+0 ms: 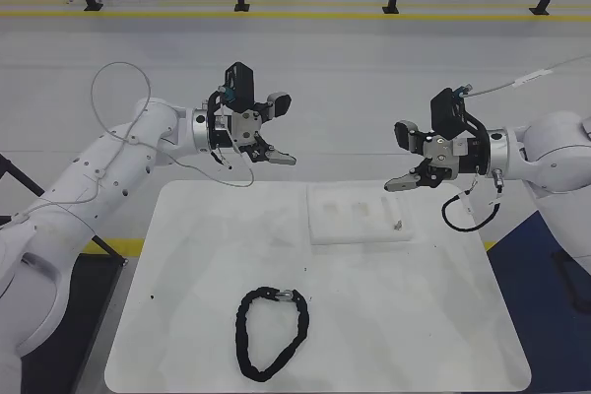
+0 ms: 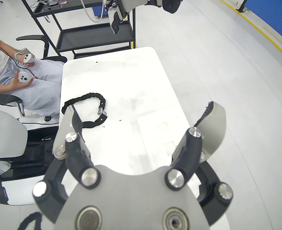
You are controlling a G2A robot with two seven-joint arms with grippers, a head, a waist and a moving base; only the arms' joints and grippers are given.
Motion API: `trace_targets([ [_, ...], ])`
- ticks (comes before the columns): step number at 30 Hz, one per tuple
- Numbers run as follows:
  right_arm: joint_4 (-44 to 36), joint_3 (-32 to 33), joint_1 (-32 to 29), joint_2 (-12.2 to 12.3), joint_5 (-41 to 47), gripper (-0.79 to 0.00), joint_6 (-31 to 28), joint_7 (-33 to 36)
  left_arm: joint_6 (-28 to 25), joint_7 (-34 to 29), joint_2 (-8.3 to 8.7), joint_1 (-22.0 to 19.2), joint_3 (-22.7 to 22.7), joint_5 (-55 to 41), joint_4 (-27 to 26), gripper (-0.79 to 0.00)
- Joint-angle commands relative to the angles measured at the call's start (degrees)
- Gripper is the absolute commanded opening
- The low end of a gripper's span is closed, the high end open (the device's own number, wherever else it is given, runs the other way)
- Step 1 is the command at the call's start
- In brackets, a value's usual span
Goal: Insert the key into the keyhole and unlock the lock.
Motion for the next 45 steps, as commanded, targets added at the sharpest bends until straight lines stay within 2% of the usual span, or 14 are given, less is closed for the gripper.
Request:
trace_targets([
  [1, 0.00, 0.00, 0.00, 0.00, 0.00, 0.000, 0.00, 0.00, 0.00, 0.00, 0.00, 0.00, 0.00, 0.00, 0.00, -0.001],
  [38, 0.00, 0.00, 0.00, 0.00, 0.00, -0.001, 0.00, 0.00, 0.00, 0.00, 0.00, 0.00, 0.00, 0.00, 0.00, -0.001],
  [45, 4.40, -1.02, -2.34, -0.42, -2.90, 0.000, 3.49, -2.37, 0.00, 0.00, 0.00, 0.00, 0.00, 0.00, 0.00, 0.000],
])
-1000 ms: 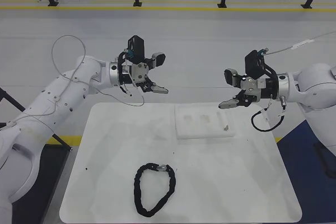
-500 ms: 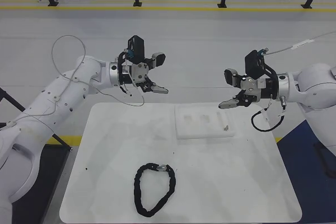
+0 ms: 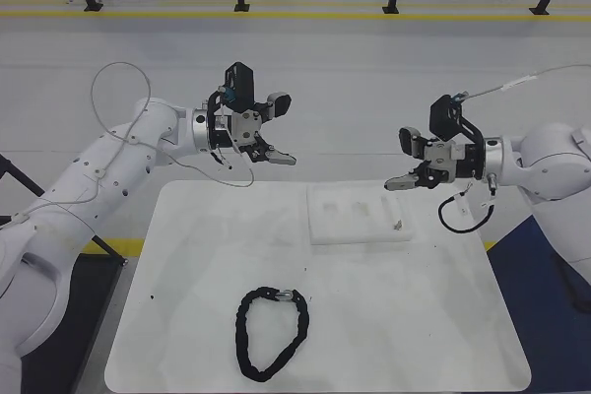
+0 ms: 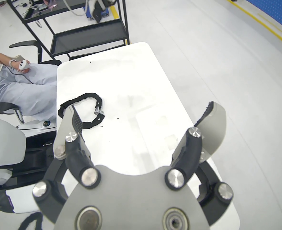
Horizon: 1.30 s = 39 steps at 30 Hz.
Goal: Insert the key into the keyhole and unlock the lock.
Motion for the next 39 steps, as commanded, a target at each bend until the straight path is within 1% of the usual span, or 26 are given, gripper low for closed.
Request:
trace_targets([
  [1, 1.61, -0.78, 0.04, -0.31, -0.13, 0.000, 0.48, 0.40, 0.00, 0.00, 0.00, 0.00, 0.00, 0.00, 0.00, 0.000],
  [6, 5.80, -3.39, 0.56, -1.47, 0.35, 0.000, 1.10, 1.92, 0.00, 0.00, 0.00, 0.00, 0.00, 0.00, 0.00, 0.000],
  [11, 10.09, -6.53, 1.43, -3.10, -0.11, 0.000, 4.16, 3.54, 0.00, 0.00, 0.00, 0.00, 0.00, 0.00, 0.00, 0.000],
  [16, 14.23, -8.99, 2.48, -4.74, -3.09, 0.000, 10.84, 4.05, 0.00, 0.00, 0.00, 0.00, 0.00, 0.00, 0.00, 0.000],
  [21, 16.83, -11.26, 2.91, -6.15, -5.23, 0.000, 17.06, 6.82, 0.00, 0.00, 0.00, 0.00, 0.00, 0.00, 0.00, 0.000],
  [24, 18.78, -12.37, 2.94, -7.17, -4.68, 0.000, 21.84, 8.30, 0.00, 0.00, 0.00, 0.00, 0.00, 0.00, 0.00, 0.000],
  [26, 20.66, -12.77, 2.80, -7.96, -2.89, 0.000, 27.34, 9.02, 0.00, 0.00, 0.00, 0.00, 0.00, 0.00, 0.00, 0.000],
  [29, 21.79, -13.98, 2.82, -9.17, -2.45, 0.000, 33.10, 10.71, 0.00, 0.00, 0.00, 0.00, 0.00, 0.00, 0.00, 0.000],
  [35, 25.59, -15.32, 2.19, -11.50, -0.50, 0.000, 40.36, 10.34, 0.00, 0.00, 0.00, 0.00, 0.00, 0.00, 0.00, 0.000],
  [39, 27.48, -15.86, 1.67, -13.04, 1.04, 0.000, 43.63, 9.39, 0.00, 0.00, 0.00, 0.00, 0.00, 0.00, 0.00, 0.000],
])
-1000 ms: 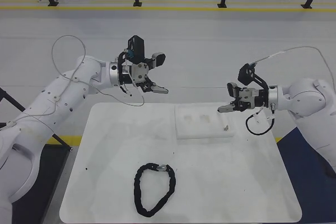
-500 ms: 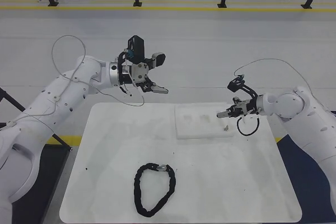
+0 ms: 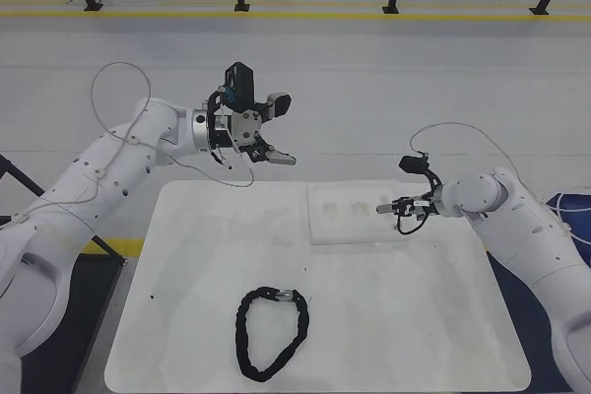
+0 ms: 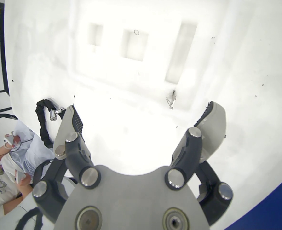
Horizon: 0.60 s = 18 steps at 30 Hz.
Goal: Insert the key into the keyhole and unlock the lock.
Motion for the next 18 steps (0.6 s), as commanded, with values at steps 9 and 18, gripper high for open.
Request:
trace_targets([
  [9, 3.02, -1.56, -0.32, -3.17, 1.58, 0.000, 4.23, 0.35, 0.00, 0.00, 0.00, 0.00, 0.00, 0.00, 0.00, 0.000],
  [18, 3.02, -1.56, -0.32, -3.17, 1.58, 0.000, 4.23, 0.35, 0.00, 0.00, 0.00, 0.00, 0.00, 0.00, 0.00, 0.000],
])
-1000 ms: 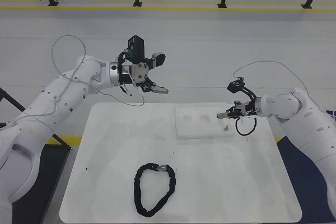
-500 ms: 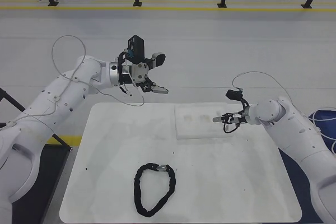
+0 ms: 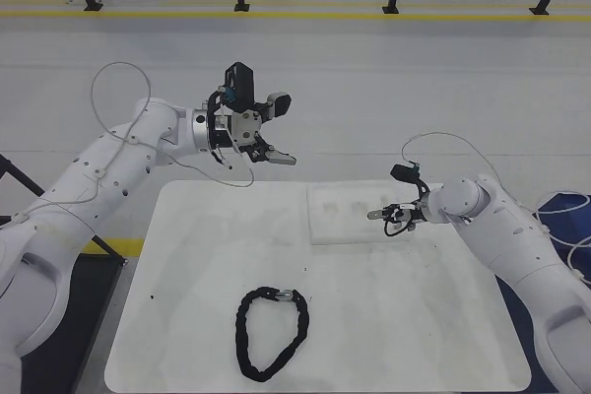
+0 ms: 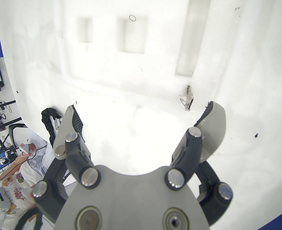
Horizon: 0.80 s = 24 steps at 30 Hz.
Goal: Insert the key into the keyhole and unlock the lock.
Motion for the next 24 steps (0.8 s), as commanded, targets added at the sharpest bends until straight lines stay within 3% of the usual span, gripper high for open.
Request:
trace_targets([
  [1, 0.00, 0.00, 0.00, 0.00, 0.00, 0.000, 0.00, 0.00, 0.00, 0.00, 0.00, 0.00, 0.00, 0.00, 0.00, 0.000],
  [12, -1.74, -0.21, -0.87, 0.05, -4.15, 0.000, 0.98, -0.15, 0.00, 0.00, 0.00, 0.00, 0.00, 0.00, 0.00, 0.000],
  [23, -1.37, -1.07, -0.86, -1.38, -9.59, 0.000, 2.14, -0.43, 0.00, 0.00, 0.00, 0.00, 0.00, 0.00, 0.00, 0.000],
  [24, -1.17, -1.17, -0.80, -1.52, -10.16, -0.062, 2.15, -0.43, 0.00, 0.00, 0.00, 0.00, 0.00, 0.00, 0.00, 0.000],
])
